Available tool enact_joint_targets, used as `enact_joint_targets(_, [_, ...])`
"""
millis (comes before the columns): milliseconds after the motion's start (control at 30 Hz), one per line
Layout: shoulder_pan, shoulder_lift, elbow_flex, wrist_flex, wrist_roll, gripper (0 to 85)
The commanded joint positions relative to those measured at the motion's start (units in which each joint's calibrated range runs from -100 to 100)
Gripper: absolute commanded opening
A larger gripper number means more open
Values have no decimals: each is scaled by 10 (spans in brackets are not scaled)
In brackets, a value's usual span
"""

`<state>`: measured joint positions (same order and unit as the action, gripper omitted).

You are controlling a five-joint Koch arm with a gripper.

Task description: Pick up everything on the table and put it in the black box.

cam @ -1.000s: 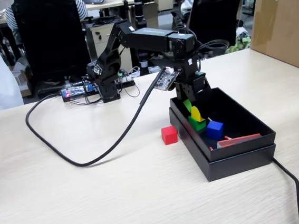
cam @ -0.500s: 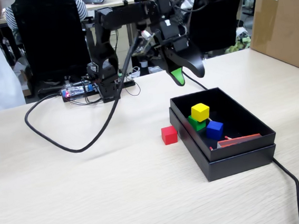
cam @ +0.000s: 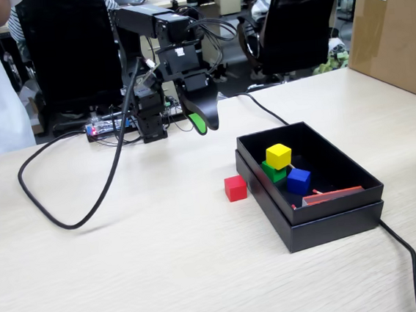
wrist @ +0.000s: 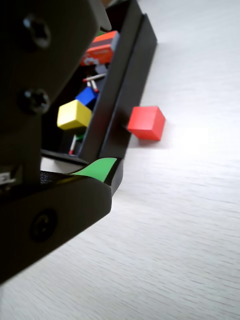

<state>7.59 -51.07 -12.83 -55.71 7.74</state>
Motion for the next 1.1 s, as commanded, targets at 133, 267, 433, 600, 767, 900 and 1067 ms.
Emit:
enact_joint_targets(133, [-7, 133, 94, 18, 6, 493])
enact_joint_targets(267, [-12, 215, 131, 17, 11, 493])
enact_joint_targets(433, [-12, 308, 164, 17, 16, 492])
enact_joint_targets(600, [-3, 414, 208, 11, 23, 489])
enact_joint_targets(767, [5, 463, 232, 2, 28, 488])
enact_joint_targets(900, [12, 502, 250, -3, 31, 488])
enact_joint_targets(1067, [14, 539, 263, -14, 32, 472])
